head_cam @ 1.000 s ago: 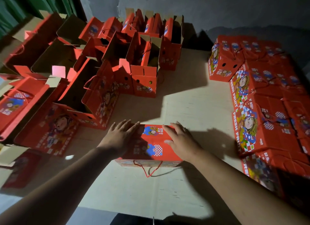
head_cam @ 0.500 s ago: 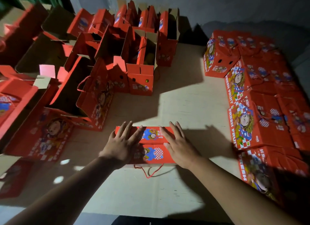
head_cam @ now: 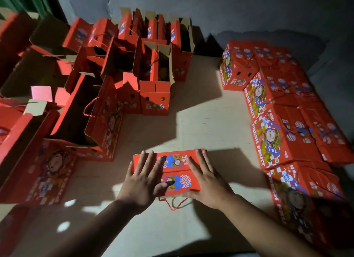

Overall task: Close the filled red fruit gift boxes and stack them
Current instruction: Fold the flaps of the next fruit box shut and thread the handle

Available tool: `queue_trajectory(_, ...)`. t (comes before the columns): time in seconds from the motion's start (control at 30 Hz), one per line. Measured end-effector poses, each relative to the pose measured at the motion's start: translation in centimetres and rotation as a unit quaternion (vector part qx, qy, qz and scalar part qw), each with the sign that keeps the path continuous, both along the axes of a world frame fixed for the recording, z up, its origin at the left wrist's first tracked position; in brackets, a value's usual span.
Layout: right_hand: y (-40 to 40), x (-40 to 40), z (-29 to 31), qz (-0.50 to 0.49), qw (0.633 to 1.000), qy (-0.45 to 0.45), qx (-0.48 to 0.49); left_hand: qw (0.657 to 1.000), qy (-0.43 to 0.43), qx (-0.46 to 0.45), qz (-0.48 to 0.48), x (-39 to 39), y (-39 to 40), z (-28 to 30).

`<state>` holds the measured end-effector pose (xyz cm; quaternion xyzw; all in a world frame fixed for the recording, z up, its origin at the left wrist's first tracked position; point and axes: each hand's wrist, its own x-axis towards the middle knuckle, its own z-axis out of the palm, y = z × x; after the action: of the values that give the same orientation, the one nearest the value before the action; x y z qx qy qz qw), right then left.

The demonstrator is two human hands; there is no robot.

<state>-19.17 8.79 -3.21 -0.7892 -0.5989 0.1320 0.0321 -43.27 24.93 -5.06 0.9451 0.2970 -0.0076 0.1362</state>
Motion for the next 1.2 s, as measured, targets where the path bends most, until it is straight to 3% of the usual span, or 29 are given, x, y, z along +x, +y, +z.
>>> queue_trajectory(0.47, -0.4, -1.8, 1.8, -0.029, 0.998, 0.005, -0.047, 0.999, 0.006, -0.032, -0.015, -0.3, 0.3, -0.1)
queue_trajectory(1.2, -0.5, -1.6, 0.1, -0.022, 1.000, -0.013, -0.005, 0.999, -0.041, -0.010, 0.004, -0.4, -0.1, -0.1)
